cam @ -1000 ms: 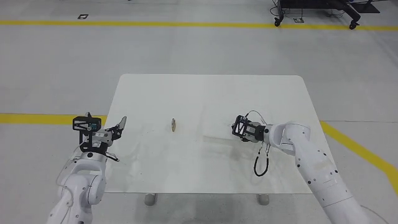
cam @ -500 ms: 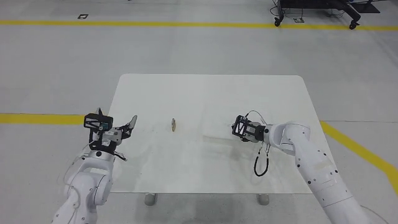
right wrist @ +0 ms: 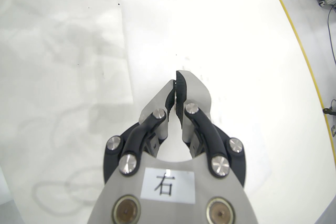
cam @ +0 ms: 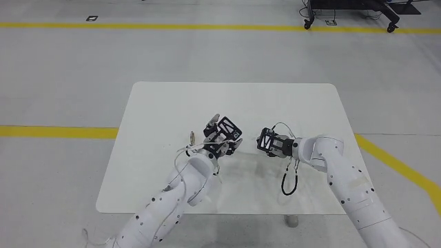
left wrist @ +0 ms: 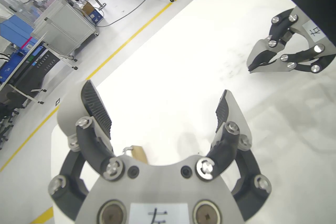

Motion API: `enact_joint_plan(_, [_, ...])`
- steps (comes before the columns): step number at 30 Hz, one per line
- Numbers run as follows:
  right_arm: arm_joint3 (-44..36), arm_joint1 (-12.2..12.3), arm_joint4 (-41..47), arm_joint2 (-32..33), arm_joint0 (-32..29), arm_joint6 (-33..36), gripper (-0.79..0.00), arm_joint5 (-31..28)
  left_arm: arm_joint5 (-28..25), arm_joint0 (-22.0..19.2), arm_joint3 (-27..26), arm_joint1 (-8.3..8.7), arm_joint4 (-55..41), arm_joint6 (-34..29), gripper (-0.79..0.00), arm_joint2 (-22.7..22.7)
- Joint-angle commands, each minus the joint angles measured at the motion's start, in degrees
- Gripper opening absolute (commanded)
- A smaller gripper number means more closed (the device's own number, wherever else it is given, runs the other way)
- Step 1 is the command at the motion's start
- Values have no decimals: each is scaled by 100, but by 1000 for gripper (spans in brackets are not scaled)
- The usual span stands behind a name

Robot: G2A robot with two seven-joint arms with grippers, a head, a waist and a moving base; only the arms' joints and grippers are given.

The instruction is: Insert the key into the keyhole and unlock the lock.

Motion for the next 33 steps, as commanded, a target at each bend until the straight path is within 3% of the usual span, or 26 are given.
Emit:
enact_joint_plan(1, [0,0,0,0,0,0,-785,0,128,-288,481,-146,-9,-17,0,319])
enact_joint_plan(6, [0,0,0,0,0,0,-785,0,457,-654,1360,-447,-371,162,0,658])
enact_joint_plan(13, [0,0,0,0,0,0,-785,0,527,-820,2049,-639,-445,234,0,773])
enact_joint_plan(33, [0,0,0,0,0,0,-785,0,333,-764,2345,-777,-22,200,0,627])
